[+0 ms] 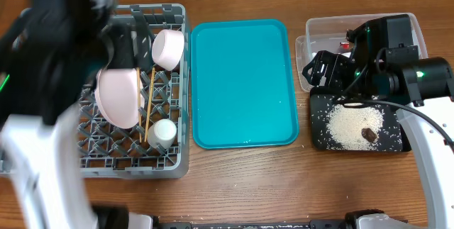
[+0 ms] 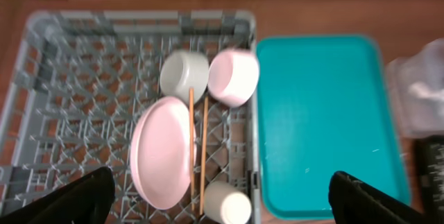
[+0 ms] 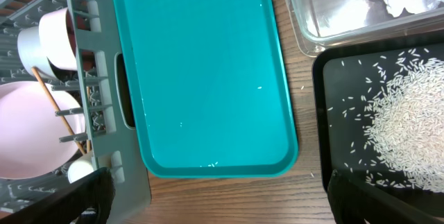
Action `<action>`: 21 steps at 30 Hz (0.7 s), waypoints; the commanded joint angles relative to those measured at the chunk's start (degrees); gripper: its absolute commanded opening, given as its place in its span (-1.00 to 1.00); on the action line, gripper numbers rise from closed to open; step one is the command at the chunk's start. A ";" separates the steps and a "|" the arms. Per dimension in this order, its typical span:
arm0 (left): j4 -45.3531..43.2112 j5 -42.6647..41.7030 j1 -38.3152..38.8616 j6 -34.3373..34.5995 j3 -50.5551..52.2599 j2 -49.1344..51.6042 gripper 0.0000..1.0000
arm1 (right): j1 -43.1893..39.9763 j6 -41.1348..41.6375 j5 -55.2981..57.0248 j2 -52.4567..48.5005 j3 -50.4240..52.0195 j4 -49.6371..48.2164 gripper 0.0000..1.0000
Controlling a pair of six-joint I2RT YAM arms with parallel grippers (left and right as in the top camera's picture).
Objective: Sort waste into correct bins and load items into the dishwasher
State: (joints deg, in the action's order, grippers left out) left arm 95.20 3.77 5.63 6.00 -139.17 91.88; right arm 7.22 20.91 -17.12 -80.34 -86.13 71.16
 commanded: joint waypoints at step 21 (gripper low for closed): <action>0.57 -2.51 0.39 0.42 -0.52 -10.12 0.99 | -1.20 -6.88 15.89 22.25 15.10 -30.97 1.00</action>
State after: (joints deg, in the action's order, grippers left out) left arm 95.92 2.07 5.63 6.00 -139.87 81.28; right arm 7.07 17.50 -5.04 -66.70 -78.63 47.90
